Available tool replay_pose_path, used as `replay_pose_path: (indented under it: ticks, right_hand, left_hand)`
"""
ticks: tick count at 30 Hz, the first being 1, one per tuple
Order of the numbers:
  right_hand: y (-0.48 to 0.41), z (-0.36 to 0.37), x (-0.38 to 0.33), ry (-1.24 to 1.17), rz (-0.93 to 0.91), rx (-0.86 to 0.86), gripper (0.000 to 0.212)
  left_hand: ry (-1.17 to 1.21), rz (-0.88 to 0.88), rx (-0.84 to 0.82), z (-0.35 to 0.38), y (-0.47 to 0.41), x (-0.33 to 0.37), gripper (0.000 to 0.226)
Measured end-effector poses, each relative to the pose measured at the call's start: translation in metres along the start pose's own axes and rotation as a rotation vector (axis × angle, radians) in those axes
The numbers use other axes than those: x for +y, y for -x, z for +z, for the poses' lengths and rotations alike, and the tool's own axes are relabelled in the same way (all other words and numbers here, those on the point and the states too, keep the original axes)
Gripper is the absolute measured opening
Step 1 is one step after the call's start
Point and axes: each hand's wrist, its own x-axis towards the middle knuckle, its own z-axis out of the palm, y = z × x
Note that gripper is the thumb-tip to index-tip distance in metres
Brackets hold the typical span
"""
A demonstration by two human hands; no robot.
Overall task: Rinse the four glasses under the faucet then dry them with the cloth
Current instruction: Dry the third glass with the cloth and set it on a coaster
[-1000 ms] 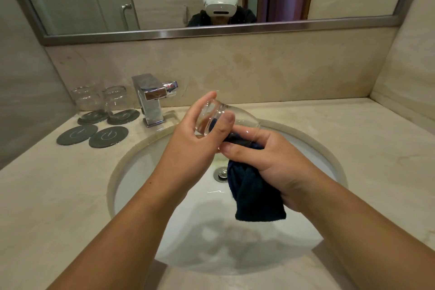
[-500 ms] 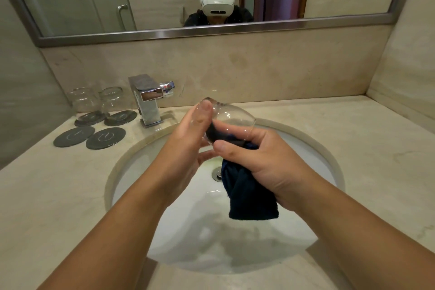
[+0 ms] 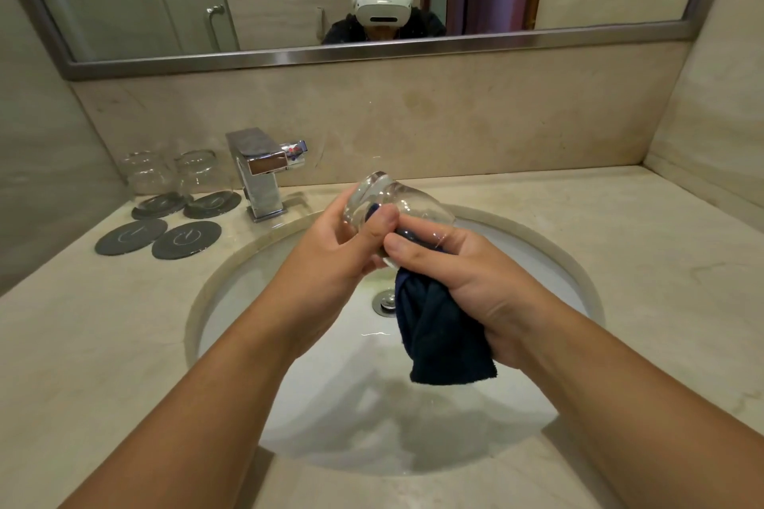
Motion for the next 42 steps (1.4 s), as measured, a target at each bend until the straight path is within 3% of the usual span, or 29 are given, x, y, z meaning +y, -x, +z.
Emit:
replay_pose_path:
  ticks: [2,6,9,12,18,27,36,42]
  right_hand:
    - [-0.0002,0.0013,0.0017,0.046,-0.026,0.037,0.032]
    - [0.0021,0.004,0.0032,0.206,-0.095,0.068,0.028]
    - [0.0039,0.0039,0.0029,0.282,-0.122,0.057,0.021]
    - [0.0027,0.0036,0.0033,0.229,-0.106,0.058,0.022]
    - [0.0002,-0.0012,-0.0024,-0.075,-0.028,0.005,0.05]
    - [0.0033,0.0039,0.0027,0.295,-0.145,0.065,0.028]
    - [0.0017,0.0004,-0.0035,-0.083,-0.014,-0.022,0.052]
    - [0.0024,0.001,-0.0021,0.072,-0.057,-0.011,0.043]
  left_hand:
    - [0.007,-0.028,0.017,0.0022,-0.0009,0.0016,0.04]
    - [-0.063,-0.062,0.044,0.0037,-0.0003,0.0012,0.064]
    - [0.006,-0.055,0.04,0.0061,0.0016,0.0004,0.063]
    - [0.079,-0.033,0.03,0.0048,0.0015,0.0021,0.061]
    - [0.105,0.016,-0.015,0.0026,0.0025,0.0047,0.059]
    - [0.054,-0.035,0.028,0.0087,0.0023,0.0024,0.065]
    - [0.09,0.008,-0.018,0.0029,0.0015,0.0035,0.061]
    - [0.079,-0.034,0.002,0.0048,-0.0012,-0.0006,0.08]
